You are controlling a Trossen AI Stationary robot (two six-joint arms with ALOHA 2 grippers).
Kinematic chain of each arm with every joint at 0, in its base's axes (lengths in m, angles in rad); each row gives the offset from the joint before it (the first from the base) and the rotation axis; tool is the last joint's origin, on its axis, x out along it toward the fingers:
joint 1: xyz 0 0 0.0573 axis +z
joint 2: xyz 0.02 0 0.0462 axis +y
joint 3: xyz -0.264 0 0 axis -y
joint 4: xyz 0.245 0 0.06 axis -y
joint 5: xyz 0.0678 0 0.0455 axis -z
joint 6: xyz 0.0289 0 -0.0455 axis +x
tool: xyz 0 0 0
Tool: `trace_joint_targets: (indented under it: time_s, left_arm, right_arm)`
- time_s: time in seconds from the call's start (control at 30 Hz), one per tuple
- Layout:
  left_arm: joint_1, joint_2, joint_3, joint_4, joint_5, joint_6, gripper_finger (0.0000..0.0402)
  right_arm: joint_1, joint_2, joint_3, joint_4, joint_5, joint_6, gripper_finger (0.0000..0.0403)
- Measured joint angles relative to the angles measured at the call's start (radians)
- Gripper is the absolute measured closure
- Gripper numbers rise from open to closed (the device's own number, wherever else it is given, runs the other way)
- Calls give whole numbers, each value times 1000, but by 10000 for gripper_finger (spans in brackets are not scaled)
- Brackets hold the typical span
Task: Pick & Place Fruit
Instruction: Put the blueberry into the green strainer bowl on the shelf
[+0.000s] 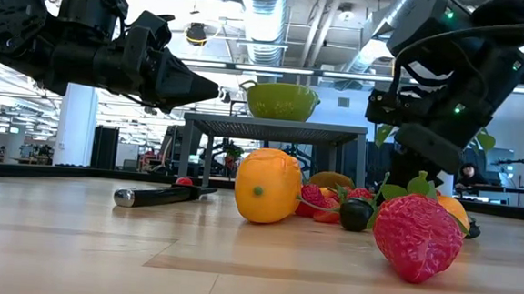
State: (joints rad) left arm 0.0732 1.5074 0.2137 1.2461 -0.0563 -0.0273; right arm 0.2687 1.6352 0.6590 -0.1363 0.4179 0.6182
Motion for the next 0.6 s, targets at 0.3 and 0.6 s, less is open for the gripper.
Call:
trace_joint_targets:
  time_s: [0.3, 0.6]
  left_arm:
    - [0, 0, 0, 2, -2, 0, 296]
    - [0, 0, 0, 2, -4, 0, 296]
  right_arm:
    - [-10, 2, 0, 4, 6, -6, 252]
    - [-10, 2, 0, -11, 2, -12, 293]
